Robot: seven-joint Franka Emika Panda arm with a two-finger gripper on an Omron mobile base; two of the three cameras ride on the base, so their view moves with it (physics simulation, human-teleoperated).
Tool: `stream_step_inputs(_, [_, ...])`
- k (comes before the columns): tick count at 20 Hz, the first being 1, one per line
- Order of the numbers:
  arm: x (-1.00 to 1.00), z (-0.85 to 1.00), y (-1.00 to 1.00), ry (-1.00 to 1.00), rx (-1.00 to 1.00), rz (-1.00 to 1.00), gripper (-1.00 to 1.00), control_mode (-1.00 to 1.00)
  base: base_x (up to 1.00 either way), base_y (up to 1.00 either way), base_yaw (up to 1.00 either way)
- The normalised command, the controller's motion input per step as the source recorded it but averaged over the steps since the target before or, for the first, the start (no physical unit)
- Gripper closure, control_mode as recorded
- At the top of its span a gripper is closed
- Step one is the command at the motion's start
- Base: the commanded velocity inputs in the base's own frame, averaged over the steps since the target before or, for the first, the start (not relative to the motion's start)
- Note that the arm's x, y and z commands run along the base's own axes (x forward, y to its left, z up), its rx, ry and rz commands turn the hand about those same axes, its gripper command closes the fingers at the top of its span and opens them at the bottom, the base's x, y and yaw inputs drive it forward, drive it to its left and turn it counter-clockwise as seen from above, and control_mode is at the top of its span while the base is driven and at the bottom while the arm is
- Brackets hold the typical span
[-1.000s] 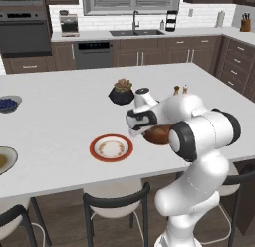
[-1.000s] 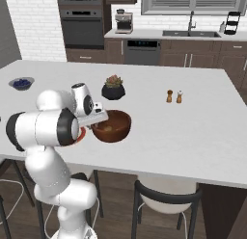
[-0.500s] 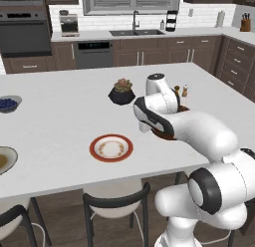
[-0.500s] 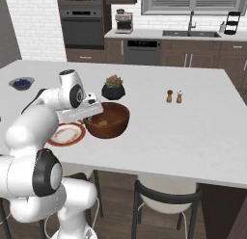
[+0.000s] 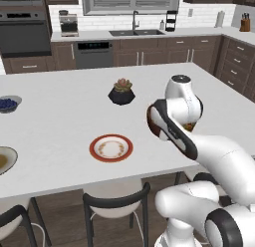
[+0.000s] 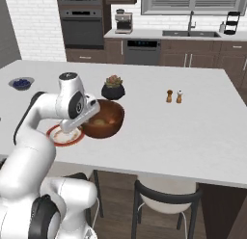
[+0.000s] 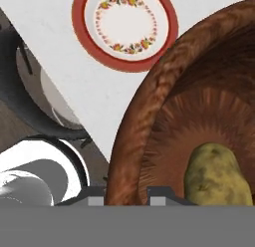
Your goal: Pick the chicken drumstick and potato from their plates and place them in the bowl. Then put the bowl in the fridge.
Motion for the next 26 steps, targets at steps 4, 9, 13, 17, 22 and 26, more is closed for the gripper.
stream_step_inputs(4, [-0.28,0.10,-0.12,-0.02,-0.05,0.88,1.00,-1.00,0.00,0.00,0.00])
stream_step_inputs(9, [-0.23,0.24,-0.16,-0.07,-0.17,0.89,1.00,-1.00,0.00,0.00,0.00])
stream_step_inputs(13, [-0.69,0.42,-0.25,-0.23,-0.20,0.51,1.00,-1.00,0.00,0.00,0.00])
stream_step_inputs(17, [-0.81,0.45,-0.25,-0.14,-0.04,-0.01,1.00,-1.00,0.00,0.00,0.00])
stream_step_inputs(22, [-0.47,0.50,-0.01,-0.01,0.00,-0.30,1.00,-1.00,0.00,0.00,0.00])
stream_step_inputs(26, [-0.38,0.18,0.00,0.01,0.02,-0.30,1.00,-1.00,0.00,0.00,0.00])
